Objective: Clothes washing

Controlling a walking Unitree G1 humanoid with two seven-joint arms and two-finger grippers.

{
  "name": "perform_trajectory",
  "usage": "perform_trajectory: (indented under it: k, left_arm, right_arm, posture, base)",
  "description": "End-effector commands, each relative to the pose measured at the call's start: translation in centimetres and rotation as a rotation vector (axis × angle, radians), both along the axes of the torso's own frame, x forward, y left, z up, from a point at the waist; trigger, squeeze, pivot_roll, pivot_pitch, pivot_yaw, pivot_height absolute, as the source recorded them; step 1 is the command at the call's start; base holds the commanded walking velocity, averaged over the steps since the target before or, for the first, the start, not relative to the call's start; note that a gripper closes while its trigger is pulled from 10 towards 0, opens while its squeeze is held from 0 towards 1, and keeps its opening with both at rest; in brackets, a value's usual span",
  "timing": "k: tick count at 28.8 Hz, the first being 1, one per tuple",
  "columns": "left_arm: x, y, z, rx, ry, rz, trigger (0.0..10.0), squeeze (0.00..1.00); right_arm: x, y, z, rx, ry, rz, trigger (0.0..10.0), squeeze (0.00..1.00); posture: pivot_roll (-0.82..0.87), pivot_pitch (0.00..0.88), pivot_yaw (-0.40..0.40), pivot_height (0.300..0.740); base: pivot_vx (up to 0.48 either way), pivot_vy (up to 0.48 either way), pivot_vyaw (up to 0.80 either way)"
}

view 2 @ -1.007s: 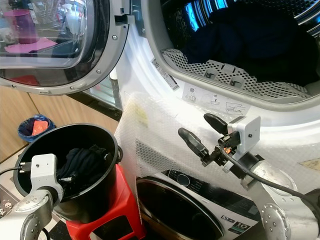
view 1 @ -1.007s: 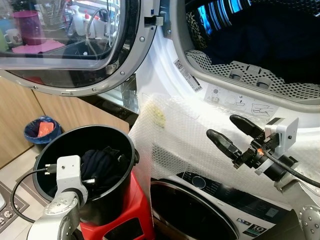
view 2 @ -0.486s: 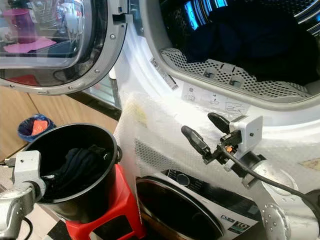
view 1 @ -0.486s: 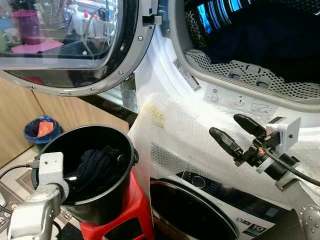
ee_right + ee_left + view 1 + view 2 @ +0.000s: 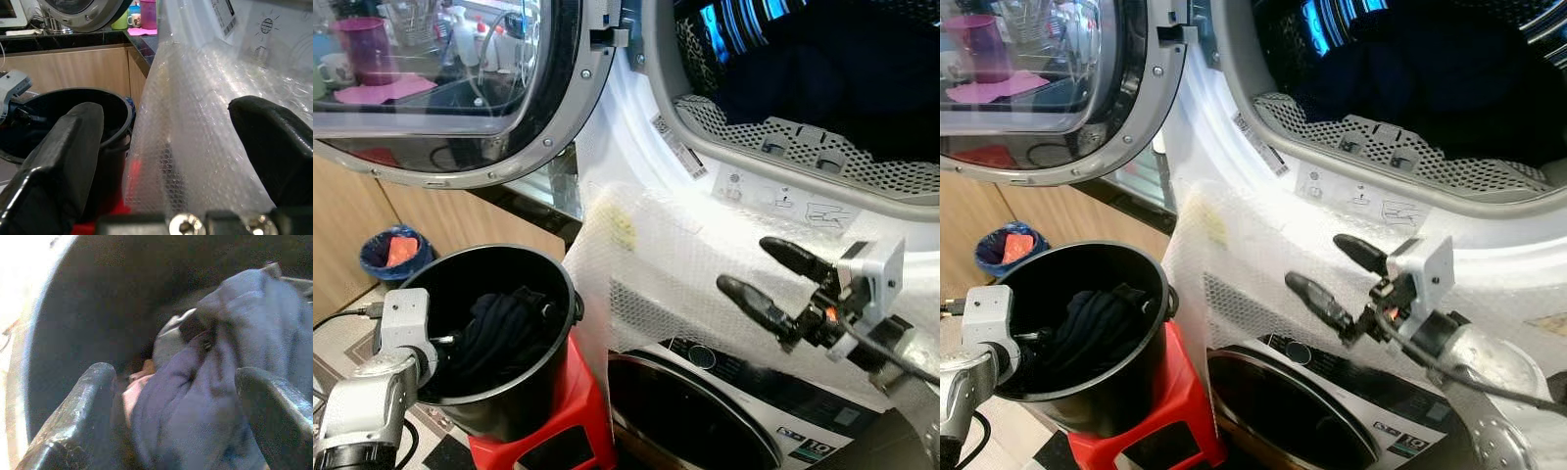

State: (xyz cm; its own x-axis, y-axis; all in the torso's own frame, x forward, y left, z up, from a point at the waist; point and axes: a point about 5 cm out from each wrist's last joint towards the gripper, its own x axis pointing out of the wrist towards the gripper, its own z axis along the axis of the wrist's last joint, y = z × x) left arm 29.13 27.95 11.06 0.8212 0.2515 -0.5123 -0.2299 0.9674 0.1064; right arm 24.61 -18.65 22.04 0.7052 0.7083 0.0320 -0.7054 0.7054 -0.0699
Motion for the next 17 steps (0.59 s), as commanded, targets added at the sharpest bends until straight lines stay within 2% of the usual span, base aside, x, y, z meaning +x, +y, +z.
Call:
perform_trajectory:
  k: [1,3,8,17]
  left_arm:
    - [0.3,-0.2,-0.4,0.003,0.015,-0.033,10.0,0.0]
    - [0.7,-0.5,-1.1,-0.003,0.033,-0.067,10.0,0.0]
    - [1.0,-0.4,-2.2,-0.024,0.071,-0.075,10.0,0.0]
    - [1.8,-0.5,-2.9,0.02,0.079,-0.173,10.0,0.0]
  right_arm:
    - [-0.4,0.3,0.2,-0.017,-0.002,0.023,10.0,0.0]
    - [-0.5,0.4,0.1,-0.021,0.007,0.033,10.0,0.0]
    - [-0.6,0.3,0.3,-0.031,0.009,0.04,10.0,0.0]
    - [-0.9,0.1,0.6,-0.039,0.002,0.03,10.0,0.0]
  posture:
    - [-0.02,0.166,-0.043,0.74]
    - [-0.02,0.166,-0.045,0.74]
    - [-0.04,0.167,-0.046,0.74]
    - [-0.06,0.17,-0.049,0.74]
  base:
    - [0.0,0.0,0.0]
    - [0.0,0.0,0.0]
    - [0.0,0.0,0.0]
    - [0.0,0.0,0.0]
